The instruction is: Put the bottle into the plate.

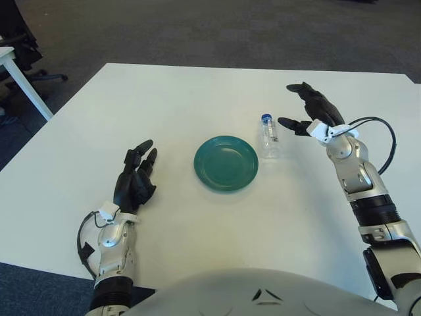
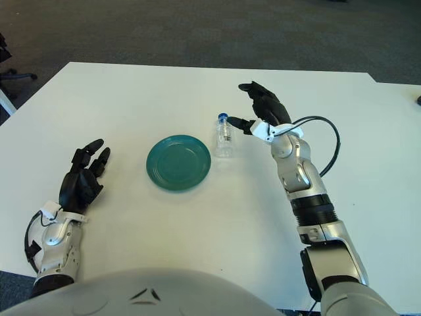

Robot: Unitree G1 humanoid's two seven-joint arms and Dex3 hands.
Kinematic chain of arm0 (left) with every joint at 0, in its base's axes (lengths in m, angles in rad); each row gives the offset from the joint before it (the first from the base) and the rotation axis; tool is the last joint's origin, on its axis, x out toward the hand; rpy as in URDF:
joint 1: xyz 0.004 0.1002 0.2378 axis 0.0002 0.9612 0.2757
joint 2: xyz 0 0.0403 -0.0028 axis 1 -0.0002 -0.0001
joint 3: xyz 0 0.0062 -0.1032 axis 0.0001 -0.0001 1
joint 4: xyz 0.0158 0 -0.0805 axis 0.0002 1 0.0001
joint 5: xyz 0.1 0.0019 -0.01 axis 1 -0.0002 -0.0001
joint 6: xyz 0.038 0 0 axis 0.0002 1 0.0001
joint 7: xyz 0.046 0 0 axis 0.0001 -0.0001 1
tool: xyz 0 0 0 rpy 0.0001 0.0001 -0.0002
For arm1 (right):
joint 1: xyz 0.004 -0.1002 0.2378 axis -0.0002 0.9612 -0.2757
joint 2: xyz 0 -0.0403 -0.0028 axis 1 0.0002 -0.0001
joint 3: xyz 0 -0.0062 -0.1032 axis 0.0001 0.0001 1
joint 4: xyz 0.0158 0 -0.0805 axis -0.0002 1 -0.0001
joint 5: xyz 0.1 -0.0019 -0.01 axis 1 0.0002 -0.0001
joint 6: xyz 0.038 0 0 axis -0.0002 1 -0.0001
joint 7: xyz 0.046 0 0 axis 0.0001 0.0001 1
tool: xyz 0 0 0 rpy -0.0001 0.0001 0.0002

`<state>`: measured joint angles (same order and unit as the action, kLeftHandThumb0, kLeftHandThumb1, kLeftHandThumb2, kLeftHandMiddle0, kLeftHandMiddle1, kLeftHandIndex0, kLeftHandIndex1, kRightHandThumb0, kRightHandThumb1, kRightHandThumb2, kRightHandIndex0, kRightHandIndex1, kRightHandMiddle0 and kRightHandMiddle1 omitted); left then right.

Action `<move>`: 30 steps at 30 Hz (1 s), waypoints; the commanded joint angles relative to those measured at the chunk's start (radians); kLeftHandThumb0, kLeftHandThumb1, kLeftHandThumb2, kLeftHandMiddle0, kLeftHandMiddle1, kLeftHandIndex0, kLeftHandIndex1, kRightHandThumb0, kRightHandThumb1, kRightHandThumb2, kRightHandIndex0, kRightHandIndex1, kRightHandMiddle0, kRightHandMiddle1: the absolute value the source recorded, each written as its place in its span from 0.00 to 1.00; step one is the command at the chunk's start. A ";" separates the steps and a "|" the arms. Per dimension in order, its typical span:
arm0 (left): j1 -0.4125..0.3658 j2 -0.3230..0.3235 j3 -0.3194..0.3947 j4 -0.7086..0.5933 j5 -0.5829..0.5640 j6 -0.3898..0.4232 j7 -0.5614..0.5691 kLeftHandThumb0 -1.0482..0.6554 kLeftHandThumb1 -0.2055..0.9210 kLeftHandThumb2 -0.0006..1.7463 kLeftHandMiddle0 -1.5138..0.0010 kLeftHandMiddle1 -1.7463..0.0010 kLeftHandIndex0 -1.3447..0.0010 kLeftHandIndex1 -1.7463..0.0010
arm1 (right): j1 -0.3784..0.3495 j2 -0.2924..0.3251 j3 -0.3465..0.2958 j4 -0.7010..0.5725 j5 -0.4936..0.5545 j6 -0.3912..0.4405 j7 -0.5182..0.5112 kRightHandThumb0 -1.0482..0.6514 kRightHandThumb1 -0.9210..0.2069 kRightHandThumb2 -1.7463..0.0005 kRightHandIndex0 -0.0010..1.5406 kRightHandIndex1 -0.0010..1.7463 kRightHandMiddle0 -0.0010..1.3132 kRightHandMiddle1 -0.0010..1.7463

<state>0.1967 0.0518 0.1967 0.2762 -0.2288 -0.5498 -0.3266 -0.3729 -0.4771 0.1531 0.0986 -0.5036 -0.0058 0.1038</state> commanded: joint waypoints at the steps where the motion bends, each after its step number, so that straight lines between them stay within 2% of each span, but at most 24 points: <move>1: 0.021 -0.038 -0.020 0.048 -0.002 0.010 0.014 0.09 1.00 0.56 0.81 1.00 1.00 0.58 | -0.038 -0.057 0.028 0.043 -0.036 -0.080 0.020 0.00 0.00 0.71 0.13 0.00 0.00 0.41; 15: 0.023 -0.045 -0.031 0.045 0.009 0.006 0.027 0.09 1.00 0.56 0.81 1.00 1.00 0.58 | -0.136 -0.142 0.094 0.246 -0.074 -0.339 0.026 0.00 0.00 0.71 0.13 0.00 0.00 0.44; 30: 0.028 -0.048 -0.037 0.041 0.012 0.004 0.032 0.09 1.00 0.56 0.81 1.00 1.00 0.58 | -0.226 -0.202 0.178 0.417 -0.244 -0.581 -0.118 0.03 0.00 0.80 0.13 0.01 0.00 0.43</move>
<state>0.1931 0.0403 0.1779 0.2747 -0.2141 -0.5496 -0.3064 -0.5606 -0.6601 0.3111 0.4837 -0.7113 -0.5521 0.0175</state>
